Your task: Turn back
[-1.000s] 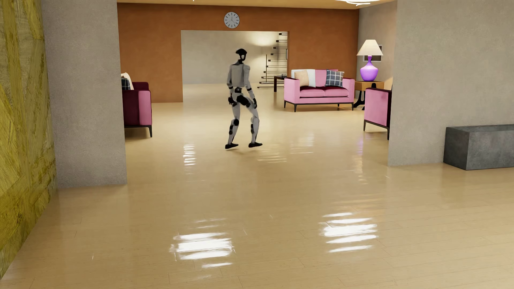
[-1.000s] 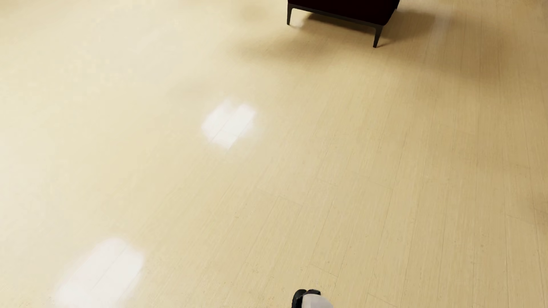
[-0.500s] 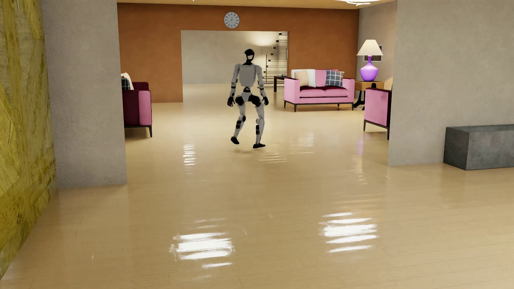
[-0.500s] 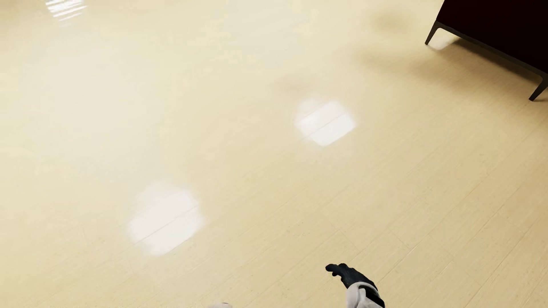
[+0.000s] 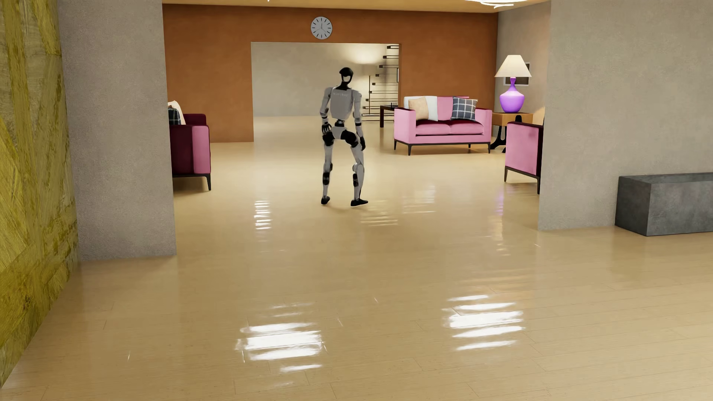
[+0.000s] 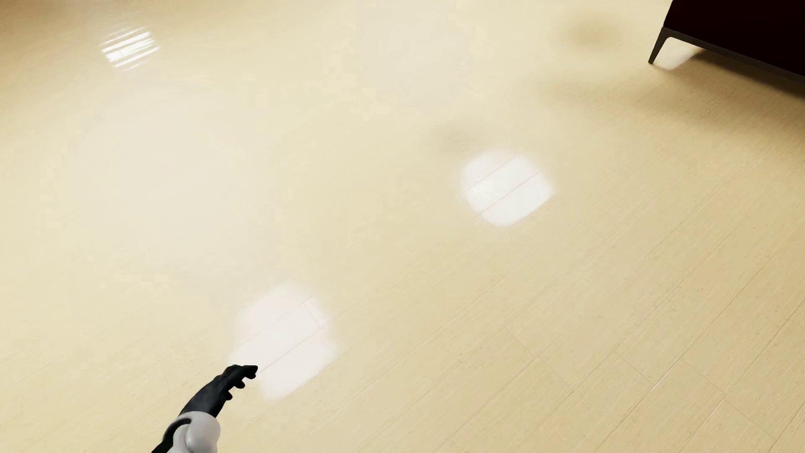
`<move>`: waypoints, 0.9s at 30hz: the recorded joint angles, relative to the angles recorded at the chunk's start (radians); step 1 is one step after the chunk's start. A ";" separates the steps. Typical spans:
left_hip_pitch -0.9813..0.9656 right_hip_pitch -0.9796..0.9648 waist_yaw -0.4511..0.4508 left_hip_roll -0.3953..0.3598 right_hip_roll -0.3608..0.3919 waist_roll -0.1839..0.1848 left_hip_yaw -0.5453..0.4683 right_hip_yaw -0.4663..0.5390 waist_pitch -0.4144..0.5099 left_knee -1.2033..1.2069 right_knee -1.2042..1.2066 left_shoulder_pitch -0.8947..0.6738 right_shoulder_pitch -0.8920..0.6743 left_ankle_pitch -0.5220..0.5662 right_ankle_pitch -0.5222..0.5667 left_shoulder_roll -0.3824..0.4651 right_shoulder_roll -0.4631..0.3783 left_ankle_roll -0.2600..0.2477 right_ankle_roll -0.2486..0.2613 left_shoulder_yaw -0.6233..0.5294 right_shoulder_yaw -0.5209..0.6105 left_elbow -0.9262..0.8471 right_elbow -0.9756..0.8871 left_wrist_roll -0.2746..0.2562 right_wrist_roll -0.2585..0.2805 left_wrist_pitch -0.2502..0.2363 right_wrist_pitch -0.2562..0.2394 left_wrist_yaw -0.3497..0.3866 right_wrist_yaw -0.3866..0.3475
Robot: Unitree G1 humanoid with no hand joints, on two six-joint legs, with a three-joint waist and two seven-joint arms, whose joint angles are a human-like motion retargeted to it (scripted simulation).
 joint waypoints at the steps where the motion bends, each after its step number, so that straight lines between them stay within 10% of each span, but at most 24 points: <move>1: 0.007 0.010 0.001 -0.010 -0.010 -0.005 -0.006 -0.005 -0.003 0.000 0.001 0.006 0.032 -0.005 -0.002 -0.010 0.019 0.005 0.006 -0.002 -0.014 -0.019 0.029 -0.014 0.011 -0.009 0.026 0.015 0.023; 7: 0.060 0.089 0.010 -0.035 -0.035 -0.055 -0.029 -0.038 -0.016 -0.002 -0.014 0.079 0.155 -0.031 -0.008 -0.057 0.123 0.017 0.035 0.009 -0.138 0.035 0.062 -0.005 0.062 0.050 0.040 -0.014 0.096; 16: 0.121 0.150 0.045 0.000 0.004 -0.109 0.017 -0.002 -0.028 0.035 -0.061 0.273 -0.087 -0.079 0.009 -0.147 -0.013 0.021 0.047 0.131 0.050 0.253 -0.012 -0.025 -0.150 0.148 -0.024 -0.043 0.068; 27: 0.079 0.101 0.064 -0.005 0.004 -0.121 0.030 0.010 -0.018 0.016 -0.071 0.239 -0.155 -0.063 0.016 -0.143 0.052 0.025 0.043 0.150 0.127 0.193 -0.115 0.010 -0.057 0.102 -0.068 -0.035 0.028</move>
